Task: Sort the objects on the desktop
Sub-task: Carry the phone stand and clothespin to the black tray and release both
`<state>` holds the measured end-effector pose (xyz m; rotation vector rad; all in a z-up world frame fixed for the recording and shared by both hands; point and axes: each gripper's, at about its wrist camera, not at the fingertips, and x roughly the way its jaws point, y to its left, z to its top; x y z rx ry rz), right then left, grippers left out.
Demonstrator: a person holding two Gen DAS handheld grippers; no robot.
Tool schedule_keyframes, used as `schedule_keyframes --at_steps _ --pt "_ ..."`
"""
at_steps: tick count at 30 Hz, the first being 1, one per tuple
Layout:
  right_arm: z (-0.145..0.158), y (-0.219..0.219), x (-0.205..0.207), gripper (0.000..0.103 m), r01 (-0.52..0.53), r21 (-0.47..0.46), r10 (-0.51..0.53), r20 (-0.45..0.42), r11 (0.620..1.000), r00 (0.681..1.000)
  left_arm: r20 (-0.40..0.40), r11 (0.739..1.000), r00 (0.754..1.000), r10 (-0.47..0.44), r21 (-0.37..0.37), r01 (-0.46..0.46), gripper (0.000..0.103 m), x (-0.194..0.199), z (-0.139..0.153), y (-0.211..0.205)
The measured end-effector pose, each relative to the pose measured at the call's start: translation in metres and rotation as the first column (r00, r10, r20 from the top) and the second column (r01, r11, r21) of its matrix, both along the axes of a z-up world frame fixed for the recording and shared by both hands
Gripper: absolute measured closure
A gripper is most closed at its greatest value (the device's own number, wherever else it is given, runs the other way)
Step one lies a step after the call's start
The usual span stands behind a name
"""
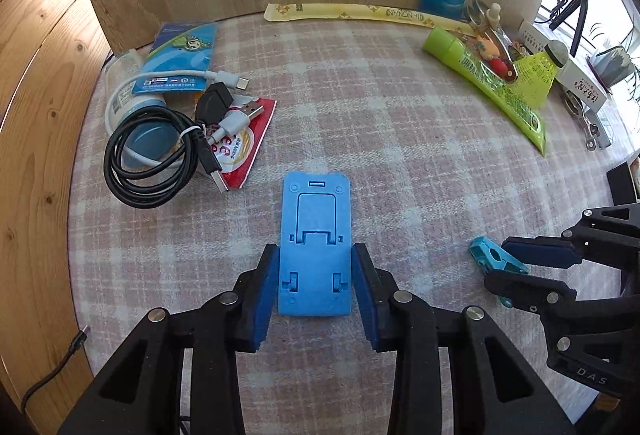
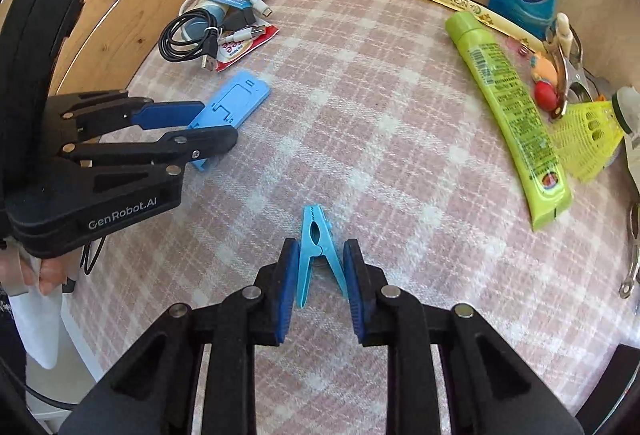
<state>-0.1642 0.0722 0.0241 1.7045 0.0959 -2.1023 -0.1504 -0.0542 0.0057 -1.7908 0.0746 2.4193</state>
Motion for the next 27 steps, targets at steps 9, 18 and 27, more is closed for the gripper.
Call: schedule_keyframes --at_steps 9,18,27 --pt "0.025 0.054 0.019 0.083 0.133 -0.070 -0.135 -0.025 0.989 0.990 0.006 0.998 0.999 0.035 0.049 -0.035 0.069 0.040 0.010 0.037" --pt "0.024 0.094 0.046 0.097 0.175 -0.121 -0.177 0.001 0.977 0.984 -0.037 0.999 0.999 -0.026 0.031 0.027 0.069 0.054 0.028 0.090" --pt "0.009 0.058 0.032 0.071 0.028 0.050 -0.023 -0.105 0.998 0.994 -0.038 0.996 0.998 0.046 0.075 -0.043 0.069 0.081 0.041 0.073"
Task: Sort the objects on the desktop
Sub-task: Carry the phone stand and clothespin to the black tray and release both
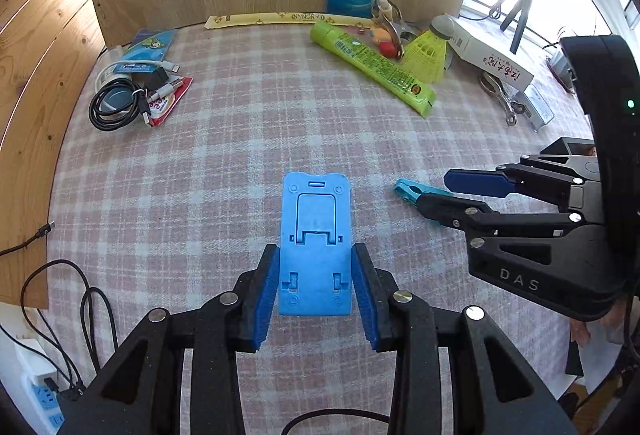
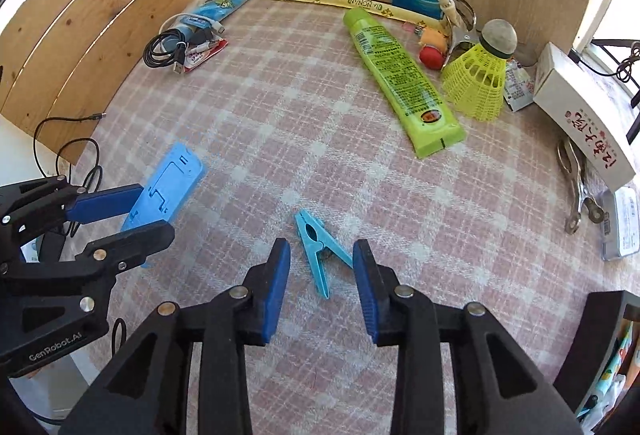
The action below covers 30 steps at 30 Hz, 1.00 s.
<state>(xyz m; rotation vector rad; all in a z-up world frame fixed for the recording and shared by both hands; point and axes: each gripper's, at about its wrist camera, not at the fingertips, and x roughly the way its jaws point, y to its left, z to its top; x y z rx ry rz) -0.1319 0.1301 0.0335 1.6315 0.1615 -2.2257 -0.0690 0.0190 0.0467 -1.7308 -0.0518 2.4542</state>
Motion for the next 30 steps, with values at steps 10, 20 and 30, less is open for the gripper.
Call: schedule_keyframes --at_steps 10,20,30 --pt "-0.019 -0.010 -0.004 0.091 -0.037 0.114 0.034 0.034 0.993 0.999 -0.019 0.998 0.998 0.063 -0.002 -0.063 0.069 0.039 0.017 -0.015" --pt "0.014 0.067 0.035 0.091 0.113 -0.034 -0.113 0.017 0.993 0.994 -0.064 0.999 0.998 -0.029 0.017 0.030 0.069 0.042 0.039 0.047" --pt "0.064 0.193 0.094 0.091 0.324 -0.083 -0.329 -0.047 0.942 0.943 -0.099 0.962 0.961 -0.258 0.067 0.265 0.069 0.041 0.060 0.177"
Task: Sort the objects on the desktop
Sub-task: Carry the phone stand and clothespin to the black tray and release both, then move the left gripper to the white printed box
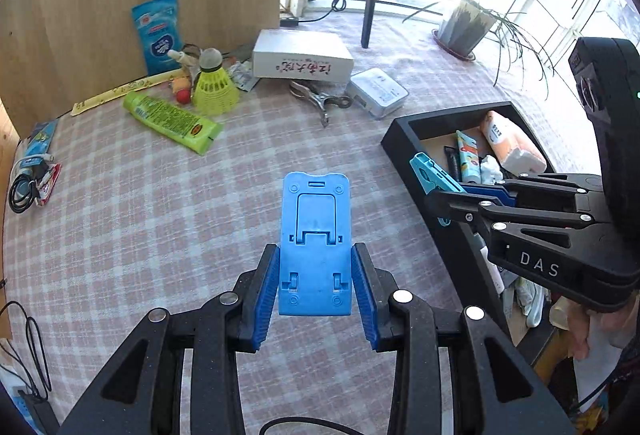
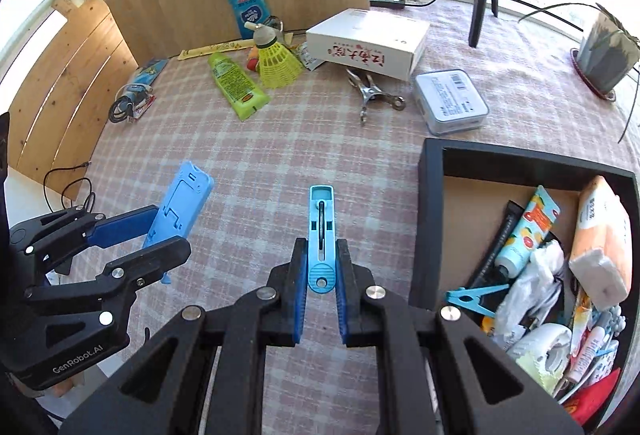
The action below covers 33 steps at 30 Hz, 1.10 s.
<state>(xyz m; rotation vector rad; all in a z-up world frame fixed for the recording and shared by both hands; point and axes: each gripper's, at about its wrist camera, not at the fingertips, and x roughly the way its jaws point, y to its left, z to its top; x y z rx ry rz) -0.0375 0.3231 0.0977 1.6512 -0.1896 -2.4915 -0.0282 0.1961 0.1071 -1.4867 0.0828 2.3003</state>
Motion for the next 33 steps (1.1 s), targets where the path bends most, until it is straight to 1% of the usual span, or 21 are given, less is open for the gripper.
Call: schedule_keyframes --at_steps 5,10,15,19,21,22,24,25,26,29,33 --pt "0.011 0.081 0.042 0.091 0.139 0.021 -0.139 -0.011 0.990 0.990 -0.009 0.993 0.994 -0.112 0.023 0.112 0.069 0.002 0.007 0.065" --pt "0.020 0.143 0.074 0.091 0.256 0.034 -0.255 -0.021 0.966 0.967 -0.012 0.979 0.979 -0.201 0.033 0.201 0.069 0.001 0.007 0.117" --pt "0.022 0.184 0.095 0.091 0.337 0.043 -0.337 -0.021 0.940 0.941 -0.020 0.962 0.963 -0.270 0.032 0.270 0.069 0.006 0.008 0.156" --pt "0.024 0.202 0.106 0.091 0.367 0.049 -0.366 -0.022 0.929 0.930 -0.018 0.953 0.953 -0.302 0.033 0.303 0.069 0.010 0.010 0.177" --pt "0.026 0.207 0.109 0.090 0.371 0.051 -0.370 -0.031 0.927 0.929 -0.024 0.940 0.941 -0.338 0.035 0.339 0.068 0.015 0.013 0.186" --pt "0.027 0.208 0.111 0.086 0.374 0.052 -0.373 -0.032 0.926 0.927 -0.025 0.934 0.934 -0.356 0.032 0.357 0.062 0.018 0.014 0.190" --pt "0.027 0.211 0.111 0.050 0.386 0.053 -0.385 -0.017 0.921 0.923 -0.035 0.931 0.931 -0.364 0.011 0.365 0.046 0.021 0.015 0.194" --pt "0.029 0.213 0.112 0.044 0.398 0.048 -0.397 -0.027 0.916 0.917 -0.046 0.933 0.932 -0.359 -0.003 0.359 0.047 0.021 0.016 0.194" --pt "0.031 0.213 0.112 0.042 0.407 0.042 -0.406 -0.038 0.912 0.913 -0.048 0.936 0.935 -0.352 -0.014 0.352 0.047 0.020 0.017 0.193" --pt "0.036 0.212 0.108 0.042 0.411 0.029 -0.410 -0.041 0.911 0.911 -0.032 0.945 0.945 -0.326 -0.017 0.325 0.048 0.012 0.016 0.183" --pt "0.042 0.201 0.096 0.042 0.396 0.031 -0.394 -0.047 0.918 0.918 -0.022 0.961 0.961 -0.276 -0.031 0.276 0.051 -0.004 0.016 0.162"
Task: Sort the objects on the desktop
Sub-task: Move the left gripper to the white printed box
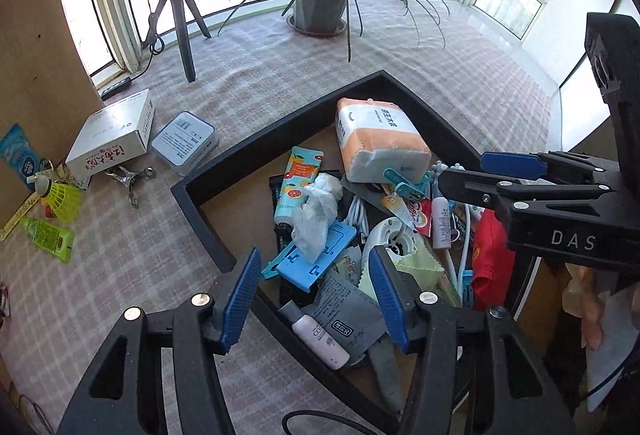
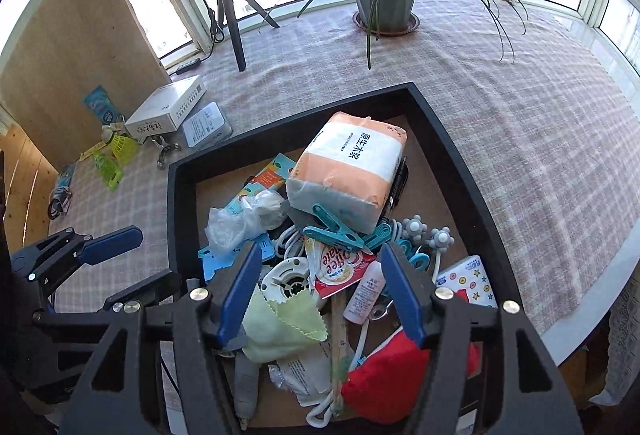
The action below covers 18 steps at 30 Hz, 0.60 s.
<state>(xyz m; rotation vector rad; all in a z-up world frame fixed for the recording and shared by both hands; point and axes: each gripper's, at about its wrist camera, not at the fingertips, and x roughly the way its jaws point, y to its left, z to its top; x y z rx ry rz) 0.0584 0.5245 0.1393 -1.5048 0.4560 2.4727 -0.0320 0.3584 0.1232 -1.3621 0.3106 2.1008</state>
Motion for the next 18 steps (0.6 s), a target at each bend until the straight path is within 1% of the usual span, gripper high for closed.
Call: schedule_keyframes --at_steps 7,9,14,16,18 --pt "0.012 -0.030 -0.040 0.041 -0.059 -0.005 0.059 -0.023 0.998 0.998 -0.027 0.996 0.997 0.078 -0.049 -0.079 0.051 -0.034 0.007 -0.043" --pt "0.015 -0.040 -0.054 0.041 -0.082 -0.006 0.081 -0.027 0.997 0.996 -0.028 0.993 0.994 0.101 -0.053 -0.103 0.051 -0.048 0.008 -0.056" --pt "0.019 -0.063 -0.099 0.040 -0.129 -0.038 0.128 -0.045 0.991 0.991 -0.019 0.982 0.984 0.179 -0.056 -0.180 0.052 -0.091 0.006 -0.092" --pt "0.019 -0.071 -0.121 0.040 -0.147 -0.053 0.144 -0.055 0.988 0.988 0.002 0.974 0.975 0.222 -0.048 -0.221 0.056 -0.112 0.002 -0.107" --pt "0.017 -0.078 -0.144 0.040 -0.158 -0.077 0.153 -0.062 0.984 0.986 0.021 0.966 0.967 0.256 -0.040 -0.255 0.057 -0.135 -0.001 -0.120"
